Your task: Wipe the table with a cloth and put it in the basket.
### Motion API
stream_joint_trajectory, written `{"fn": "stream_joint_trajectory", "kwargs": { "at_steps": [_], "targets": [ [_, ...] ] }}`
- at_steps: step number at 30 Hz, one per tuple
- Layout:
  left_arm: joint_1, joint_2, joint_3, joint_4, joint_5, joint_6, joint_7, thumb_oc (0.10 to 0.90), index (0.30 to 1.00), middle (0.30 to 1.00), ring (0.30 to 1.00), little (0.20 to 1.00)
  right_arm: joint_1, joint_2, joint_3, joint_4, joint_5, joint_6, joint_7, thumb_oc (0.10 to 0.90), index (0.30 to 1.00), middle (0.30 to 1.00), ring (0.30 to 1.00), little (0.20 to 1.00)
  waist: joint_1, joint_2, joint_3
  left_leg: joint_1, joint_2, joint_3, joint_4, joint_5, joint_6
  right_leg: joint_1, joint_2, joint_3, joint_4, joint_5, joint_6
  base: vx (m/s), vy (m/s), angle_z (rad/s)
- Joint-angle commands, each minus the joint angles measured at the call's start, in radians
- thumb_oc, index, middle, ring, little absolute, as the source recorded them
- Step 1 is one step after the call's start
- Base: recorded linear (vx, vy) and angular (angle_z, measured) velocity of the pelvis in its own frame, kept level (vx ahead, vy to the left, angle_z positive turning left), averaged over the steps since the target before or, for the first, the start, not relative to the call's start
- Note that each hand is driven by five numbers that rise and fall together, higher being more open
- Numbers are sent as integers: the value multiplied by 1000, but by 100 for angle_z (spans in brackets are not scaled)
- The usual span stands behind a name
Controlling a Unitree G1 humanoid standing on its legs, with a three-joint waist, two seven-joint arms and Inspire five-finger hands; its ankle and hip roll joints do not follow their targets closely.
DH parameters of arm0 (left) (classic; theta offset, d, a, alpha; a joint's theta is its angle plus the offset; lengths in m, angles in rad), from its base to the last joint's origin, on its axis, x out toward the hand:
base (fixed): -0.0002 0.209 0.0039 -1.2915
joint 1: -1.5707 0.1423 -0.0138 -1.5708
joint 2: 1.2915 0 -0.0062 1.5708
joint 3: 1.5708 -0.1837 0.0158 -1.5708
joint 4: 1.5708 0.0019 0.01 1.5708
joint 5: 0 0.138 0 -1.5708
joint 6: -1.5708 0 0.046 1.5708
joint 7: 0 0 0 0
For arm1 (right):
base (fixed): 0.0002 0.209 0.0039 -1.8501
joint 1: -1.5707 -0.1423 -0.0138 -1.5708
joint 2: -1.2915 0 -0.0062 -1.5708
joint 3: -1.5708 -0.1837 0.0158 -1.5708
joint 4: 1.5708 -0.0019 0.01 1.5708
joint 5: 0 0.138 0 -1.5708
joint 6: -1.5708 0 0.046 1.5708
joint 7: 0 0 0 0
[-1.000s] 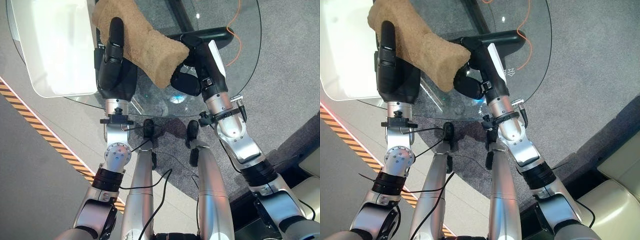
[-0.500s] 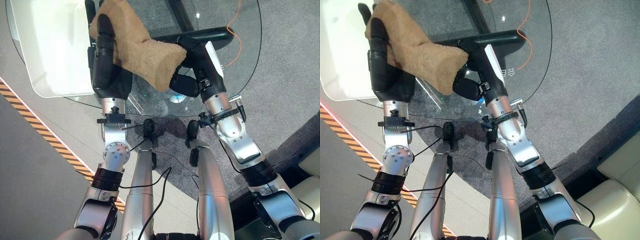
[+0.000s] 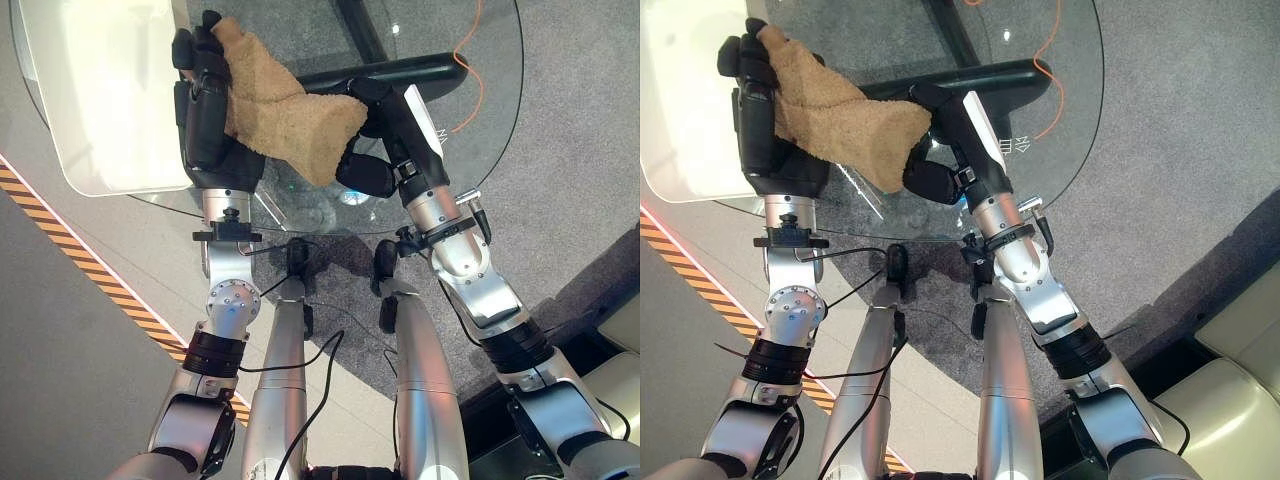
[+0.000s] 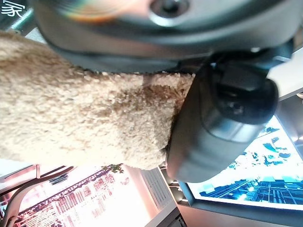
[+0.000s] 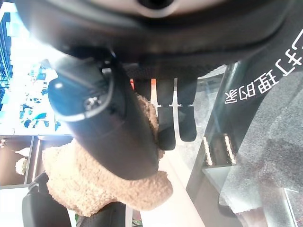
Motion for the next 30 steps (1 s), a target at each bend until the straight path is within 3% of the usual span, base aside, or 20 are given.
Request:
{"fn": "stream_joint_trajectory", "kwargs": {
  "at_steps": [1, 16, 17, 18, 30],
  "targets": [
    [-77, 23, 19, -179, 67, -32, -93, 100, 300, 300, 300, 200, -88, 41, -32, -200, 12, -96, -8, 100, 300, 300, 300, 200, 11, 6, -28, 16, -58, 76, -21, -6, 88, 37, 32, -11, -21, -11, 18, 0, 0, 0],
    [-80, 22, 20, -179, 85, -21, -69, 100, 300, 300, 300, 200, -96, 45, -33, -201, 12, -97, -6, 100, 300, 300, 300, 200, 11, 5, -28, 21, -59, 76, -21, -7, 87, 42, 32, -10, -28, -9, 19, 0, 0, 0],
    [-79, 22, 20, -179, 95, -11, -57, 306, 476, 476, 476, 406, -96, 46, -34, -201, 12, -97, -4, 100, 300, 300, 300, 200, 11, 5, -28, 20, -59, 77, -21, -7, 87, 42, 32, -10, -28, -9, 20, 0, 0, 0],
    [-79, 22, 19, -178, 105, -3, -44, 800, 900, 900, 900, 900, -95, 46, -35, -202, 12, -98, -3, 100, 300, 300, 300, 200, 11, 5, -28, 21, -59, 77, -22, -7, 88, 42, 32, -10, -29, -9, 20, 0, 0, 0],
    [-67, 28, 17, -181, 109, 32, 9, 800, 900, 900, 900, 900, -100, 48, -39, -214, 8, -107, -4, 100, 300, 300, 300, 200, 14, 9, -28, 23, -59, 78, -29, -3, 89, 44, 30, -15, -33, -7, 21, 0, 0, 0]
  ]
}}
